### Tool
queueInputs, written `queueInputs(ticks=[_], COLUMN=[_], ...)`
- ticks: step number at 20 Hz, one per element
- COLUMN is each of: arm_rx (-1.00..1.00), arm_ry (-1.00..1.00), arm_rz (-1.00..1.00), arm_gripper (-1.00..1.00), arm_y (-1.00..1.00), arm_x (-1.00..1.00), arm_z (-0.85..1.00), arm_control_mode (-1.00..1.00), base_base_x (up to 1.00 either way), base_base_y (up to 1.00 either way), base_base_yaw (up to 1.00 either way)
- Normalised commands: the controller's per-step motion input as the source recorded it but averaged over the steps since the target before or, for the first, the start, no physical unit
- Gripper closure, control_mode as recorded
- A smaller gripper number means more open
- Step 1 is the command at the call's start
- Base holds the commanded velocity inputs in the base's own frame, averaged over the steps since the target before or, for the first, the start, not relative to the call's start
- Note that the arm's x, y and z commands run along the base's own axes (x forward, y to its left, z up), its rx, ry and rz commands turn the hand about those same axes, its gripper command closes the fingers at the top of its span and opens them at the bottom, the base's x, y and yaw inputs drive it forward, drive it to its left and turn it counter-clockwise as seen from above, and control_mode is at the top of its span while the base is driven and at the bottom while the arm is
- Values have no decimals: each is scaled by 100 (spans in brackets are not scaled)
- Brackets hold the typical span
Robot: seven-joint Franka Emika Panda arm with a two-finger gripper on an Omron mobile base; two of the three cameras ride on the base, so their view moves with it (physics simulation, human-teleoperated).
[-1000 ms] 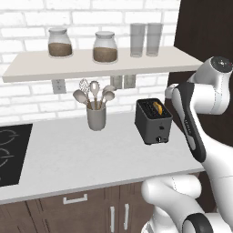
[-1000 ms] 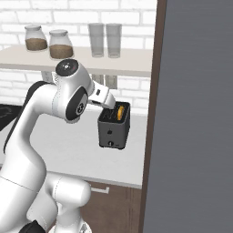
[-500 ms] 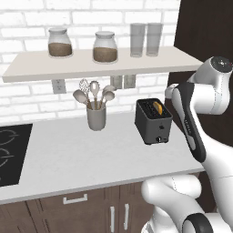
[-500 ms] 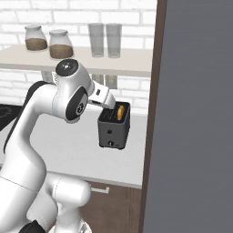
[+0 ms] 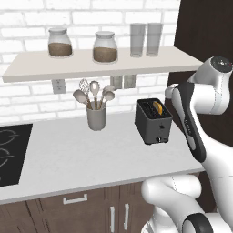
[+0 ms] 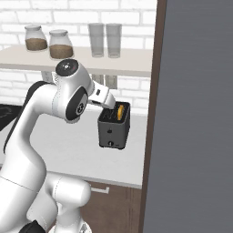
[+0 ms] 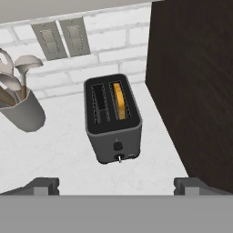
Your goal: Start the toaster. Once the lever pops up, take the bread to the plate on the dining counter.
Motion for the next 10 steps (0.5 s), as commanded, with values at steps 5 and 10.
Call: queueInputs(ticks=[5,10], arm_rx=[0,0], arm_ry=[0,0], arm_rz=[0,0], arm_gripper=[-100,-100], arm_y=[0,0], arm_x=[0,0], arm_z=[0,0], arm_control_mode=[-100,-100], base_base_x=[0,0], base_base_y=[0,0], base_base_yaw=[0,0])
